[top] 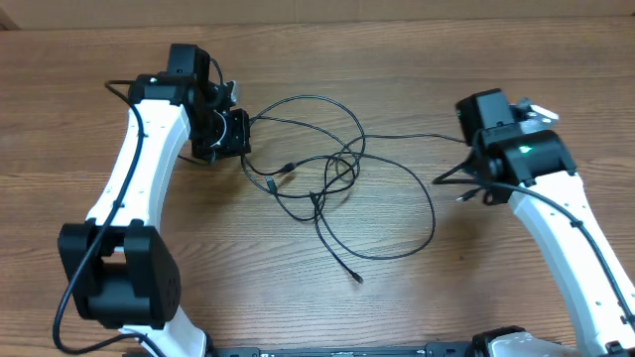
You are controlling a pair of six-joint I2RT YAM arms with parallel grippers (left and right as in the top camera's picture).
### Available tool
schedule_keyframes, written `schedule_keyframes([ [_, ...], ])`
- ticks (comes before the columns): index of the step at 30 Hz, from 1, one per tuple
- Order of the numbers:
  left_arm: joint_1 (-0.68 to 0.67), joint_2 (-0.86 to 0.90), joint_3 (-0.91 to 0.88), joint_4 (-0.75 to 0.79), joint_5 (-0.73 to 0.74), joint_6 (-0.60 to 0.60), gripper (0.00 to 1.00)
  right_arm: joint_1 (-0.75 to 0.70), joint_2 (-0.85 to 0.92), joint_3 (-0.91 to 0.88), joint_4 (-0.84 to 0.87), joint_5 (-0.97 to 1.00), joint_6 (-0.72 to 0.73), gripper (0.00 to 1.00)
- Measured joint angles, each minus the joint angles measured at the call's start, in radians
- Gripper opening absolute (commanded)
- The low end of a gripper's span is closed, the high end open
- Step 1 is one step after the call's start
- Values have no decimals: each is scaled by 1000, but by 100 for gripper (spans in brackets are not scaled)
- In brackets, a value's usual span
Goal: Untangle cables
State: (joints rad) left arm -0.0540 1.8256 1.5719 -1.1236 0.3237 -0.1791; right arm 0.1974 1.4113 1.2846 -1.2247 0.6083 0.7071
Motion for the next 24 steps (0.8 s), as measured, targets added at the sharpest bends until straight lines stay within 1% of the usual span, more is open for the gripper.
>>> schedule_keyframes([
  [3,15,-39,0,-11,-75,-9,4,-87,0,0,-1,56,34,4],
  [6,37,-75,0,-13,-109,-12,4,-185,0,0,10,67,51,4],
  [10,56,-104,2,-14,-79,-12,4,-292,0,0,56,-39,28,4],
  [11,56,-105,2,-13,-57,-12,4,-303,0,0,70,-80,12,8],
  [12,55,-105,2,-13,-32,-11,4,-307,0,0,86,-130,-10,12],
  [14,47,-105,2,-10,19,-8,4,-306,0,0,129,-245,-71,25],
  [16,29,-105,2,-5,55,-4,4,-300,0,0,155,-341,-130,36],
  [17,18,-105,2,-5,68,-3,4,-297,0,0,161,-380,-150,45],
  [18,6,-105,3,-5,79,0,4,-295,0,0,166,-416,-168,58],
  [20,-10,-105,3,-8,95,4,4,-294,0,0,169,-467,-191,79],
  [21,-19,-105,3,-11,103,8,4,-294,0,0,175,-505,-217,87],
  [22,-26,-105,3,-14,110,13,4,-294,0,0,177,-515,-217,87],
  [24,-40,-105,3,-19,130,35,4,-294,0,0,208,-603,-272,87],
])
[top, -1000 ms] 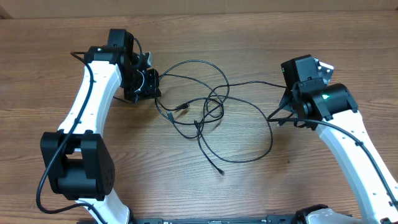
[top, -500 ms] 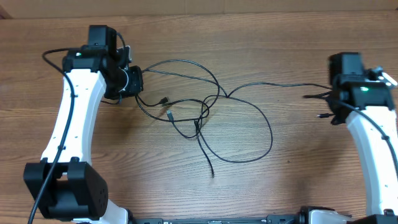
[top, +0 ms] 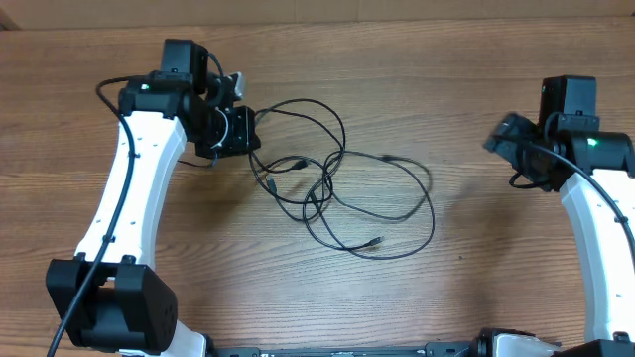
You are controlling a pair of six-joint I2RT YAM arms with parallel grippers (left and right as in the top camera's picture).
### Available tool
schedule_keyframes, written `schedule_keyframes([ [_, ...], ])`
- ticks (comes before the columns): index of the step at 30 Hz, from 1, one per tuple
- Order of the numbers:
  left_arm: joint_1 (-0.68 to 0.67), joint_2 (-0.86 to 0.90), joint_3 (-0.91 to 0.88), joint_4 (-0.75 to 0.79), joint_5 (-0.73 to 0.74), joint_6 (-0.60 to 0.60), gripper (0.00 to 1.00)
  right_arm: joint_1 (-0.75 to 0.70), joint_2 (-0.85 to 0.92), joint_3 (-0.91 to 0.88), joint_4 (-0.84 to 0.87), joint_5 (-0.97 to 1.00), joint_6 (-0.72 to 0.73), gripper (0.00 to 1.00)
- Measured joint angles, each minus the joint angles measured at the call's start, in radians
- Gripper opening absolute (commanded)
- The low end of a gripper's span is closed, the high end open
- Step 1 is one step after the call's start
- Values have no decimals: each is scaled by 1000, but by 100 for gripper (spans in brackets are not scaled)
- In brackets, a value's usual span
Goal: Untangle cables
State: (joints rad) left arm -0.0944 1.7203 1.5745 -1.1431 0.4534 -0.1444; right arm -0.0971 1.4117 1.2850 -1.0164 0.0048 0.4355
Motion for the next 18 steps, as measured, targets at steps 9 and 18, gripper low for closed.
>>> schedule_keyframes([
  [9,-95,0,0,-2,70,128,4,56,0,0,97,-436,-258,88],
  [18,-129,-27,14,-15,90,189,4,243,39,0,155,-478,-389,87],
])
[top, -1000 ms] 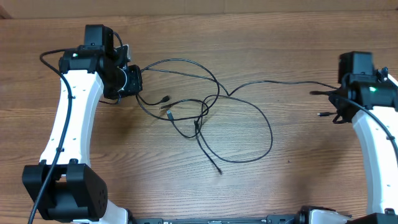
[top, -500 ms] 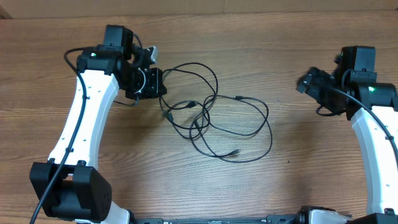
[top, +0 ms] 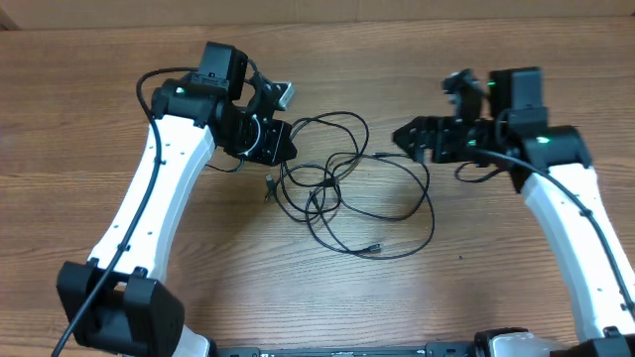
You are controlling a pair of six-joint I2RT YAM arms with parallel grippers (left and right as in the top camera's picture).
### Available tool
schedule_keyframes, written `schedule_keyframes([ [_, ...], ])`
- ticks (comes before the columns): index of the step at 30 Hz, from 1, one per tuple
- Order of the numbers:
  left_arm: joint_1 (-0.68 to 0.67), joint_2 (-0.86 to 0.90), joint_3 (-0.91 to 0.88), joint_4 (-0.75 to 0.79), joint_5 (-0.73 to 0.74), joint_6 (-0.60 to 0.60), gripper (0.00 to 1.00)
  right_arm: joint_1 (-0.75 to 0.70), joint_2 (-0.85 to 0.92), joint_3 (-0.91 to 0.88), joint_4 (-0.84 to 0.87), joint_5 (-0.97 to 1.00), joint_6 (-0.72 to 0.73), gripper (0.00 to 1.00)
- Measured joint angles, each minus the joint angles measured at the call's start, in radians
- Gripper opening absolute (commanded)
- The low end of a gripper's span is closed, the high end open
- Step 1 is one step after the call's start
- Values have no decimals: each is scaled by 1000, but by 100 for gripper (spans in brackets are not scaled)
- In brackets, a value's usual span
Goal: Untangle cables
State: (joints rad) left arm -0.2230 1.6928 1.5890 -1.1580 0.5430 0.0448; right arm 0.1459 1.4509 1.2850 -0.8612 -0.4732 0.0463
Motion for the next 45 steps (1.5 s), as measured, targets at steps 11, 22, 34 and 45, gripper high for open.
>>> schedule_keyframes([
  [11,0,-167,23,-36,128,14,4,122,85,0,168,55,-32,81],
  [22,-17,-172,24,-74,224,15,4,192,99,0,300,86,-16,77],
  [34,-18,-172,24,-88,307,15,4,217,110,0,442,127,-10,54],
  [45,-18,-172,24,-92,317,15,4,217,112,0,516,57,-15,70],
])
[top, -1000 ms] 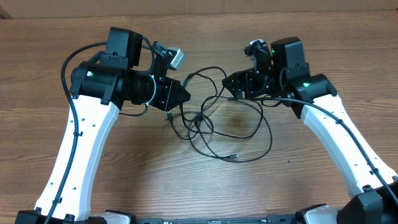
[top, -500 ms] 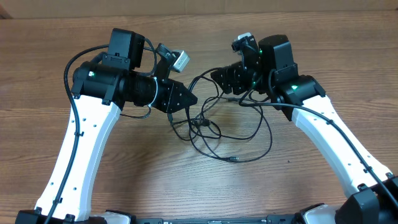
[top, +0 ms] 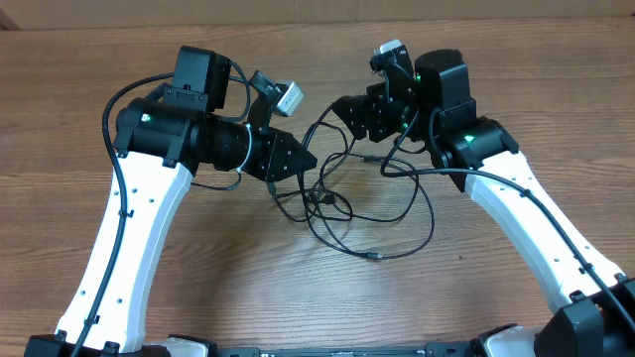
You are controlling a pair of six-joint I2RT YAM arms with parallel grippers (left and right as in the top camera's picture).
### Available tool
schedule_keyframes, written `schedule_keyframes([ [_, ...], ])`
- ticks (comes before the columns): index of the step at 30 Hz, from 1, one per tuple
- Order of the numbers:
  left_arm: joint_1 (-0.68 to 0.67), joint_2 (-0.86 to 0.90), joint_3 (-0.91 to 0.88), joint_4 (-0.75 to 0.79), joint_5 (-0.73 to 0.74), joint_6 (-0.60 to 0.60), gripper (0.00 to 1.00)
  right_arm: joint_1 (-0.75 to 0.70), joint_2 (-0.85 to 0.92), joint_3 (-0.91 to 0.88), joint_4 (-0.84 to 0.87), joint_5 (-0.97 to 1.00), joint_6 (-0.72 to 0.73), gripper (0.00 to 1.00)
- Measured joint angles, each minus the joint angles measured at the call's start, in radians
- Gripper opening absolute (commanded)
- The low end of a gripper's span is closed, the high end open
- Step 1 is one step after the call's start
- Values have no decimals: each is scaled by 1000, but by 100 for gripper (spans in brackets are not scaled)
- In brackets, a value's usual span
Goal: Untangle cables
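A thin black cable (top: 342,203) lies tangled mid-table, with a wide loop (top: 429,213) to the right and a plug end (top: 375,255) at the front. My left gripper (top: 303,159) points right over the tangle's left side, shut on a strand. My right gripper (top: 342,114) reaches in from the right, just beyond the left one, its fingers spread beside a strand that rises toward them. Whether that strand touches its fingers is unclear.
The wooden table (top: 516,297) carries nothing else. Both white arms (top: 129,248) angle in from the front corners, and their tips nearly meet above the tangle.
Both grippers have come toward the centre: the left one further right, the right one further left, so they now stand close together. The tangle is bunched tighter beneath them.
First the left gripper held a strand at the far left while the right held a cable end far right, the cable spread wide. Then the right gripper was away empty and the cable lay slacker. Later both arms were nearer the middle, and now they almost meet.
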State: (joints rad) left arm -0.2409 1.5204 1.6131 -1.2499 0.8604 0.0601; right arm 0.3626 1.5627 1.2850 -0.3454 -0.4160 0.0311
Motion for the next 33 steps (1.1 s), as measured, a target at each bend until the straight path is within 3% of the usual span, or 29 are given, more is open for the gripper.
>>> schedule_keyframes([
  [5,0,0,0,0,0,0,4,0,0,0,31,-123,-32,65],
  [10,0,0,0,-1,0,0,4,0,0,0,33,-216,-61,26],
  [18,0,0,0,-3,-40,0,4,0,0,1,-49,-228,-64,4],
  [22,0,0,0,1,-103,0,6,6,0,2,-151,-124,-65,4],
  [25,0,0,0,0,-161,1,17,12,0,2,-230,23,-56,4],
  [28,0,0,0,1,-223,0,35,5,0,2,-300,190,-27,4],
  [30,0,0,0,5,-268,-5,35,4,0,2,-340,285,2,4],
  [33,0,0,0,11,-327,-8,27,5,0,2,-394,401,60,4],
])
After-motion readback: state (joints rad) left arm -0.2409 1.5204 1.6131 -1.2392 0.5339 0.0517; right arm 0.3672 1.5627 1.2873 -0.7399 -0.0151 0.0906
